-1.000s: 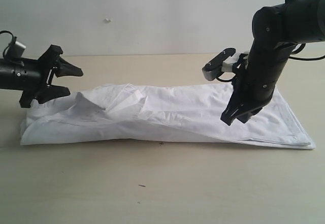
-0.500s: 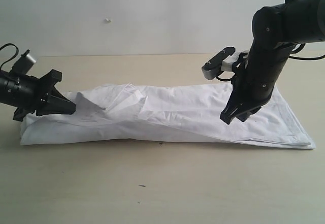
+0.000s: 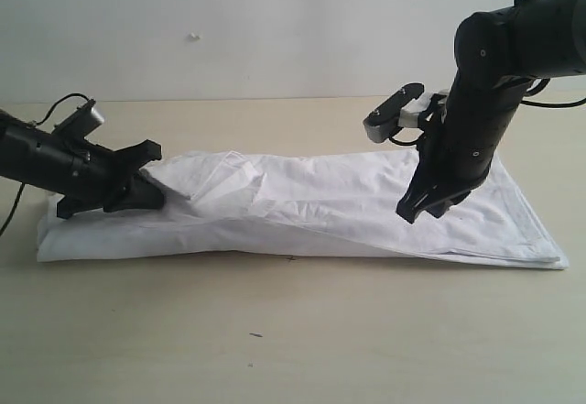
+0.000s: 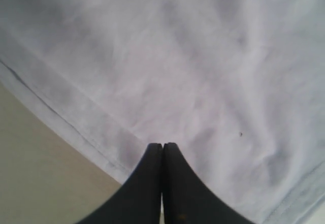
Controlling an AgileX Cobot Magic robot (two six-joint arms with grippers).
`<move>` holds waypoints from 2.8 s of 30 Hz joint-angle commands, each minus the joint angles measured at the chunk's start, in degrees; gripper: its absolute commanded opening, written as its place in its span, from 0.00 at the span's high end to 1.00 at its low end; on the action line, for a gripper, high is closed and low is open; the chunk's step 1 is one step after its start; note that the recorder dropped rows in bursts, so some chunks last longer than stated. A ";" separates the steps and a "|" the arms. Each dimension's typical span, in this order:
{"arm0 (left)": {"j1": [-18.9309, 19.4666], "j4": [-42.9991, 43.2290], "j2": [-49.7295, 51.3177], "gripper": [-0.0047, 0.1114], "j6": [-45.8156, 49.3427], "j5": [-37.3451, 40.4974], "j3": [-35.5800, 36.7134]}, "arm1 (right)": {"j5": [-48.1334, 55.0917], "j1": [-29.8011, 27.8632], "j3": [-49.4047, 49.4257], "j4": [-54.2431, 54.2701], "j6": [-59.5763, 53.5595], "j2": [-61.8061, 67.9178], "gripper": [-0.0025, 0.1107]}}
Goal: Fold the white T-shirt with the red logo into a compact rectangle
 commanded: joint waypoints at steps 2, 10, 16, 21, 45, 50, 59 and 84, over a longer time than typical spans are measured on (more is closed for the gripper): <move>-2.08 -5.55 1.59 0.96 0.67 -1.05 -2.49 | -0.73 -0.20 -0.34 -0.28 -0.41 -0.70 0.98; -4.90 -13.87 2.78 0.96 3.65 -3.56 -7.37 | -0.70 -0.20 -0.34 -0.16 -0.41 -0.70 0.98; -4.90 -13.27 2.82 0.96 5.11 -11.53 -10.49 | -0.29 -0.20 -0.34 -0.16 -0.29 -0.70 0.98; -4.24 0.02 2.91 0.96 4.90 -13.50 -10.63 | -0.29 -0.20 -0.34 -0.16 -0.40 -0.70 0.98; -8.55 25.66 6.56 0.70 -3.62 6.91 -11.02 | -0.12 -0.20 -0.34 0.09 -0.19 -0.70 0.98; -8.55 31.11 6.79 0.70 -5.15 12.84 -11.02 | -0.42 -0.20 -0.34 -0.15 -0.19 -0.70 0.98; -6.80 30.86 -2.67 0.59 -3.03 4.60 -12.17 | -0.18 -0.20 -0.34 -0.26 -0.19 -0.70 0.98; 21.53 26.99 -1.96 0.36 -6.61 21.50 -12.04 | -0.71 -0.20 -0.34 -0.03 -0.19 -0.70 0.98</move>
